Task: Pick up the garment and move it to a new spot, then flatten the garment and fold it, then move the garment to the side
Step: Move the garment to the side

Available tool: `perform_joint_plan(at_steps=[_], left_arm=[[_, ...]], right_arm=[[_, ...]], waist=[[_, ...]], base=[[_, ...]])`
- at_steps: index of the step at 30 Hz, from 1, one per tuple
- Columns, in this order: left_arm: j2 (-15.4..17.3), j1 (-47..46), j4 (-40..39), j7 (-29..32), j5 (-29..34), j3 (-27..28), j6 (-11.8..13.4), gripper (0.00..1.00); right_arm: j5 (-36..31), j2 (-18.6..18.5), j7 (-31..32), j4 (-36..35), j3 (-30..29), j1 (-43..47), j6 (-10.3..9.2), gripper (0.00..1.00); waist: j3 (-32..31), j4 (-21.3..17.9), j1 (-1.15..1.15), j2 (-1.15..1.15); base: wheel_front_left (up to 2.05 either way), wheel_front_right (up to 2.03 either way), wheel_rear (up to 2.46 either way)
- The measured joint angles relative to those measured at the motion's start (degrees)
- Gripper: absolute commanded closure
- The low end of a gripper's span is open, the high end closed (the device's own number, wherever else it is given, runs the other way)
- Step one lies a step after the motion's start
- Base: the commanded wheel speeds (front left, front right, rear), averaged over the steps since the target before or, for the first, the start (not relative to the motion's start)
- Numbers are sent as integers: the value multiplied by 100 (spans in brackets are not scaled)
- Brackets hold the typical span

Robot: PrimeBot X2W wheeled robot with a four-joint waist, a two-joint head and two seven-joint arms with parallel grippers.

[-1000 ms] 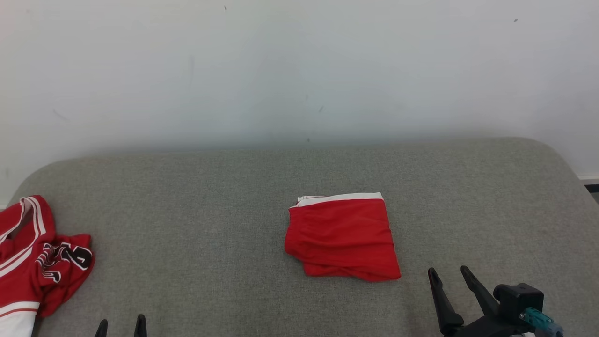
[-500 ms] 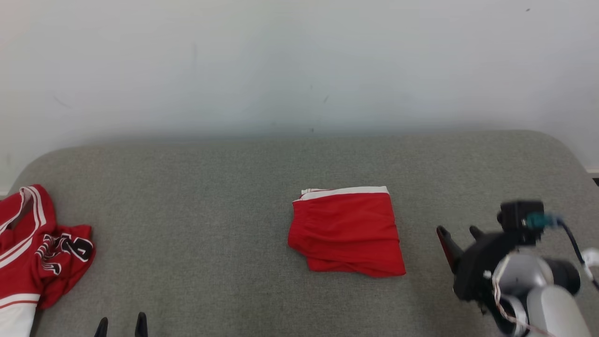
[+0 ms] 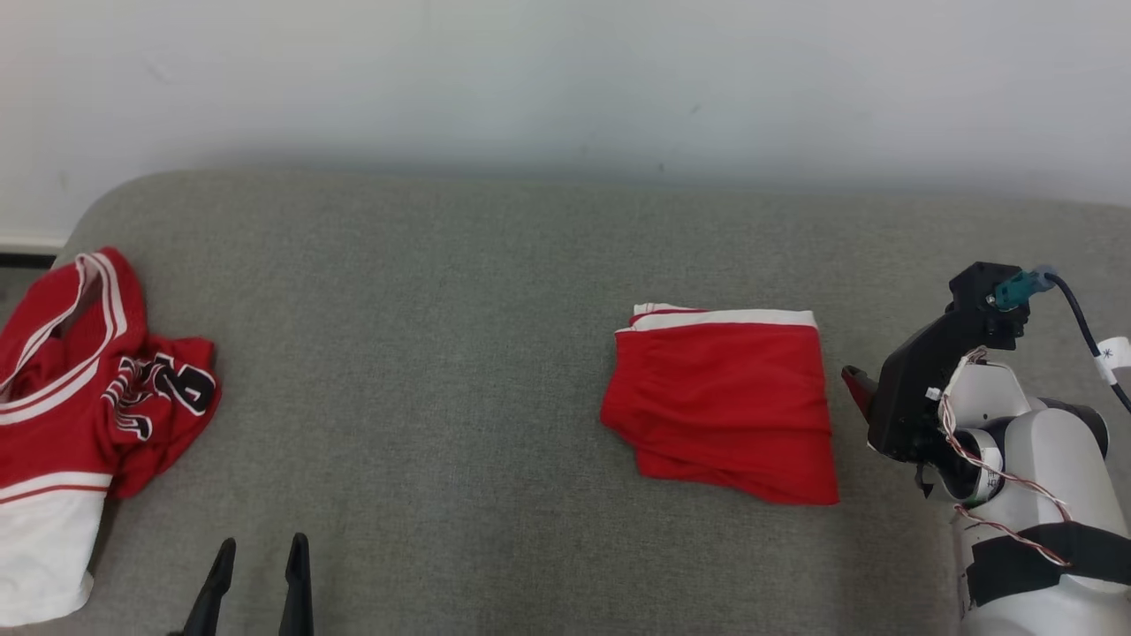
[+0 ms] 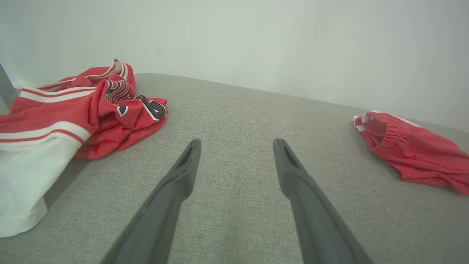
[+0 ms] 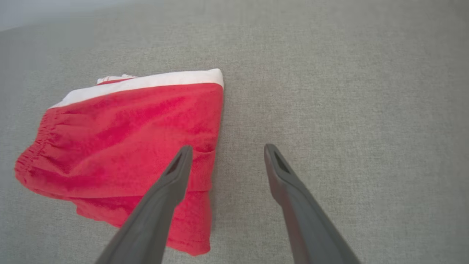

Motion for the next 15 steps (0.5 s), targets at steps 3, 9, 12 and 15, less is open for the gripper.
perform_joint_plan(at_steps=[3, 9, 12, 15], left_arm=[[2, -120, 1, -1, -1, -20, -1, 0], [2, -251, -5, -19, 0, -42, -1, 0], [2, -277, -8, -19, 4, -63, 0, 0], [7, -352, -8, -19, 9, -88, 0, 0]], right_arm=[[-94, -3, -115, 385, -99, -157, 0, 0], [-156, 3, -330, 1039, -247, -391, 0, 0], [-186, 7, -380, 1378, -366, -449, 0, 0], [-189, -9, -441, 1790, -471, -628, 0, 0]], waist=[[167, 165, 1, 0], [435, 439, 0, 0], [527, 524, 0, 0], [609, 565, -1, 0]], base=[[0, 0, 0], [0, 0, 0], [0, 0, 0], [0, 0, 0]])
